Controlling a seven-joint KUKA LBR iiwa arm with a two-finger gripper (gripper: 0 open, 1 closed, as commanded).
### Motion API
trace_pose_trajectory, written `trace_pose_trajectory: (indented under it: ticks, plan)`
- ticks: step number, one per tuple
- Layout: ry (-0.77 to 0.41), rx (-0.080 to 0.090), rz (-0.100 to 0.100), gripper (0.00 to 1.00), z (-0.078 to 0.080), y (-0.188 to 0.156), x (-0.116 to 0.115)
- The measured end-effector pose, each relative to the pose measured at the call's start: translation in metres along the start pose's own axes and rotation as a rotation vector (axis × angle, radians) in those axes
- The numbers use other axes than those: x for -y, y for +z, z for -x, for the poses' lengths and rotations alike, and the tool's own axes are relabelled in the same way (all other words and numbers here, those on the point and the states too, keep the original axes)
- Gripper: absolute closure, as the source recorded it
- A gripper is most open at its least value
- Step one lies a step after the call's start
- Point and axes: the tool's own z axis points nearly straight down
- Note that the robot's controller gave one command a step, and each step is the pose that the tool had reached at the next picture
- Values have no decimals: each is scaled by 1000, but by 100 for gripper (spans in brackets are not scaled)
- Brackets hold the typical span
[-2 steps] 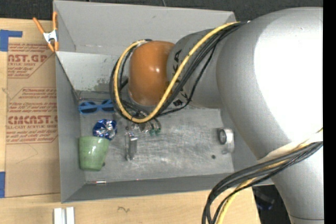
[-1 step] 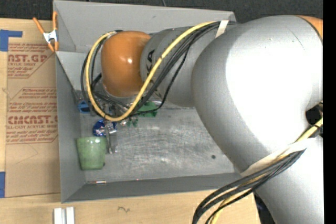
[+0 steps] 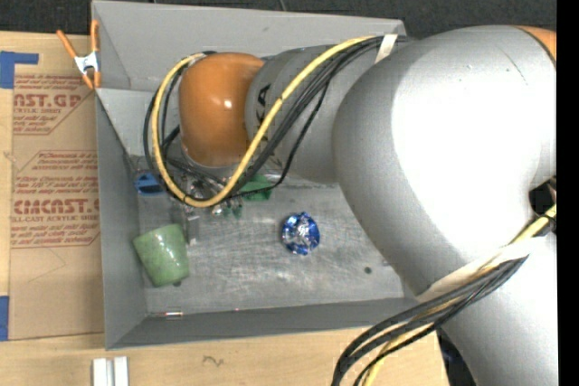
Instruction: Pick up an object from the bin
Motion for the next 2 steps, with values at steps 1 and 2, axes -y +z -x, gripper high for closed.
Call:
trace_pose_trajectory:
  ticks: [1, 2]
  plan:
    - [-536, 3, 7, 100, -73, -90, 109]
    - [-347, -5, 10, 100, -131, -50, 166]
